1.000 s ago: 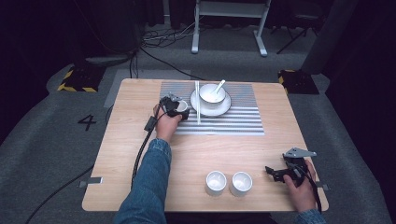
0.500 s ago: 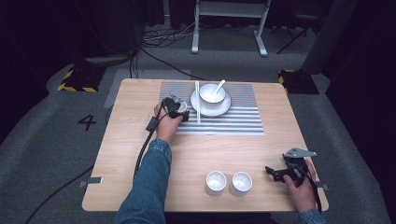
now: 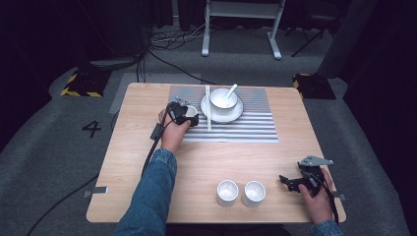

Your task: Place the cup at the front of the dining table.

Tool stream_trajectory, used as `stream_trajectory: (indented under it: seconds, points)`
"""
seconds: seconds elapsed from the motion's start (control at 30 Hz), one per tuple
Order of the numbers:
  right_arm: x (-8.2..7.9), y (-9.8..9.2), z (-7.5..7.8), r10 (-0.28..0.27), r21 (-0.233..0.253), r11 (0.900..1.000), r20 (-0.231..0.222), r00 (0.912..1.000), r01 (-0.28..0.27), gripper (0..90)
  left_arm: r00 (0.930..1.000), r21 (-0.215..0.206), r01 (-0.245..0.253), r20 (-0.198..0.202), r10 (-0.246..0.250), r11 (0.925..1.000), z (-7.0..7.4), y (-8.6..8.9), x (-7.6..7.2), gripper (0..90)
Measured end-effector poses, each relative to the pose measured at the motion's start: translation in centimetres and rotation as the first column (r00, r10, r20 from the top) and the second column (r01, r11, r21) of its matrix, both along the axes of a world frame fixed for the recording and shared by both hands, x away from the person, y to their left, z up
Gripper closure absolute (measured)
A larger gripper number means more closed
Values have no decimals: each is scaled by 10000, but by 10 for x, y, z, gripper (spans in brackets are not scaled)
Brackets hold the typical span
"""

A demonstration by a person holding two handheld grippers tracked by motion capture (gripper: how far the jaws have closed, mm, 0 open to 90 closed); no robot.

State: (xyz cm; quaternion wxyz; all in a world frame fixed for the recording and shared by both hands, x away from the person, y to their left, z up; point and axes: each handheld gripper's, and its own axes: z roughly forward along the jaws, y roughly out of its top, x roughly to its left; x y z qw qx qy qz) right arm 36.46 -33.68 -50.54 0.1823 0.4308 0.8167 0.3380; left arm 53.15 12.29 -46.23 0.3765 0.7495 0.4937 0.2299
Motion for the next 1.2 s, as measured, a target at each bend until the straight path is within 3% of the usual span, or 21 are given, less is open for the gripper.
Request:
stream_trajectory:
  seconds: [0.07, 0.47, 0.77, 0.97, 1.2]
  points:
    - [0, 0, 0, 0, 0, 10000, 0, 10000, 0, 4, 10000, -284, -56, 67, 58, 9996, 4, 4, -5, 252]
    - [0, 0, 0, -2, 0, 10000, -1, 10000, 2, 5, 9955, -550, 786, 569, -755, 9954, 33, 4, -42, 239]
    - [0, 0, 0, -1, 0, 10000, 1, 10000, 1, 4, 9927, -354, 1057, 621, -1033, 9938, 50, 11, -70, 231]
    - [0, 0, 0, -3, 2, 10000, -1, 10000, 3, 4, 9904, 23, 1202, 689, -1200, 9928, 58, 16, -89, 231]
    - [0, 0, 0, 1, -1, 10000, 2, 10000, -1, 5, 9879, -109, 1410, 663, -1400, 9899, 65, 24, -109, 231]
